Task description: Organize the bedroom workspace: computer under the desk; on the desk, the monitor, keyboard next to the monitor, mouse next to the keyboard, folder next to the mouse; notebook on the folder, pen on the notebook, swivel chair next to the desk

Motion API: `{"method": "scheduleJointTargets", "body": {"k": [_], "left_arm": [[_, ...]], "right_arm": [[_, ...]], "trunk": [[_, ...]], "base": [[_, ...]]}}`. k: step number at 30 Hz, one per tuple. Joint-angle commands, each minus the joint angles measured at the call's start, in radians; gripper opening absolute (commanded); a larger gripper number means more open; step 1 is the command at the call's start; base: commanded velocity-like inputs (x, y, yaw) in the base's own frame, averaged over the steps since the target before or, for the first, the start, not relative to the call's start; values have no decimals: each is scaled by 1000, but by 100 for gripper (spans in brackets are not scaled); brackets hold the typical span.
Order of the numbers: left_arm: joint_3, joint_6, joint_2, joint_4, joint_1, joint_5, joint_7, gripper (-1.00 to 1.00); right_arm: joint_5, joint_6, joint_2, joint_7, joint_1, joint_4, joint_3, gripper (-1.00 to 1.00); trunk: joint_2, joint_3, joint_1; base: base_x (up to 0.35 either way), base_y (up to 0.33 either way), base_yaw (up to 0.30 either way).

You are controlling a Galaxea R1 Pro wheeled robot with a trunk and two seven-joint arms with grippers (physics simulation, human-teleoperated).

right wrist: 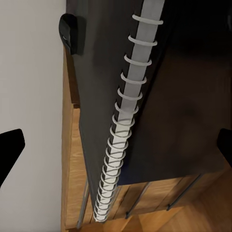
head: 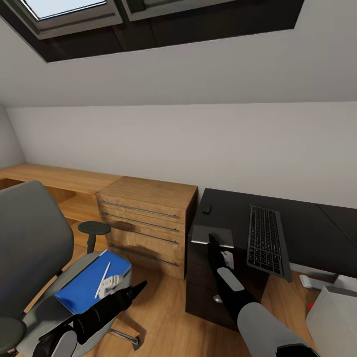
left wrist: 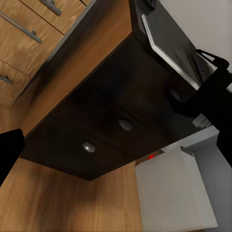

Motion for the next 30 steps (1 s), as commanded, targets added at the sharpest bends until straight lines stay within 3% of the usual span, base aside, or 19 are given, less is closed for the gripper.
{"method": "scheduleJointTargets", "body": {"k": [1, 18, 30], "left_arm": [[0, 5, 0, 0, -1, 6, 1, 100], [0, 6, 0, 0, -1, 6, 1, 100], [0, 5, 0, 1, -1, 6, 1, 100]], "right_arm": [[-10, -5, 0, 4, -1, 1, -1, 100], [-10, -4, 0, -1, -1, 1, -16, 100], [-10, -4, 0, 0, -1, 1, -16, 100]], "trunk": [[-1, -1, 0], [-1, -1, 0], [-1, -1, 0]], "base": [[4, -2, 0], [3, 0, 0], [97, 8, 0]]}}
